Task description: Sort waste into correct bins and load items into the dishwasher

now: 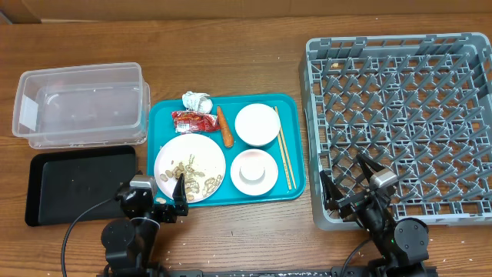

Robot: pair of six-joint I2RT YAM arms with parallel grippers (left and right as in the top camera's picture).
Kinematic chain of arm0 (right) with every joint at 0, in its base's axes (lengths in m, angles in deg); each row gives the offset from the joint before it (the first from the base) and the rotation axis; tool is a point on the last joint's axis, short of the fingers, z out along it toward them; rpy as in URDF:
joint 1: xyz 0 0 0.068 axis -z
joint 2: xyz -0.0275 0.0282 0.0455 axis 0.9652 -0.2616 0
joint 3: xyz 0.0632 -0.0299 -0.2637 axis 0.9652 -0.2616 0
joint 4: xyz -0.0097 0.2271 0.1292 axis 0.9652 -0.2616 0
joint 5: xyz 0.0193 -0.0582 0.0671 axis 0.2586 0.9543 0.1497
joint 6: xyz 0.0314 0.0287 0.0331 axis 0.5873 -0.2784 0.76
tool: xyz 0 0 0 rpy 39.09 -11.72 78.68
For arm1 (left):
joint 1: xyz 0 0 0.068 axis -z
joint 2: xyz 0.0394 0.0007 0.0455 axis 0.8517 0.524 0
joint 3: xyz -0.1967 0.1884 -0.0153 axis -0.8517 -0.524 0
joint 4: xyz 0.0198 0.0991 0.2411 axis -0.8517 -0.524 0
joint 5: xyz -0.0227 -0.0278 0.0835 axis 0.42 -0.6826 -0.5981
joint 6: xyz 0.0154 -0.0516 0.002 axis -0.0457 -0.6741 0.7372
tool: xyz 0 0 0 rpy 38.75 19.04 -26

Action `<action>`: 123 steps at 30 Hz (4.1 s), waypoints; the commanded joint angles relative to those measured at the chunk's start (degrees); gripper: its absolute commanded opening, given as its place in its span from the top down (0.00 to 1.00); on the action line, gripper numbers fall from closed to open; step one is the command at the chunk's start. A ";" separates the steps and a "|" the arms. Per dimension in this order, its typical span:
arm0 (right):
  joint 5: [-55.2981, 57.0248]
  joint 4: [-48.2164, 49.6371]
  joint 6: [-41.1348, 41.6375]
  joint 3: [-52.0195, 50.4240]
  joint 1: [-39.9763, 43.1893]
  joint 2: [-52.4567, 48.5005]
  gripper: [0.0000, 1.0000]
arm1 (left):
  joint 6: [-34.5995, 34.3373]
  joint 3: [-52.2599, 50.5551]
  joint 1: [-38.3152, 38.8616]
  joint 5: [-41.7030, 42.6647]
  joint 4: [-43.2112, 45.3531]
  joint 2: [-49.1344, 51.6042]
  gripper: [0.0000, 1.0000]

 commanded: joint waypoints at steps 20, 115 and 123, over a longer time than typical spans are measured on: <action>-0.28 0.35 -0.02 -0.61 -0.24 0.68 0.00 | -12.46 -0.39 0.33 14.12 0.13 -0.66 0.00; 28.92 -61.86 30.40 69.13 -17.68 -64.08 0.43 | -11.39 98.23 0.39 -4.68 -67.76 64.70 0.00; 28.74 -62.79 25.07 66.75 -7.54 -69.68 0.43 | -11.41 98.23 0.39 -4.63 -67.76 64.70 0.00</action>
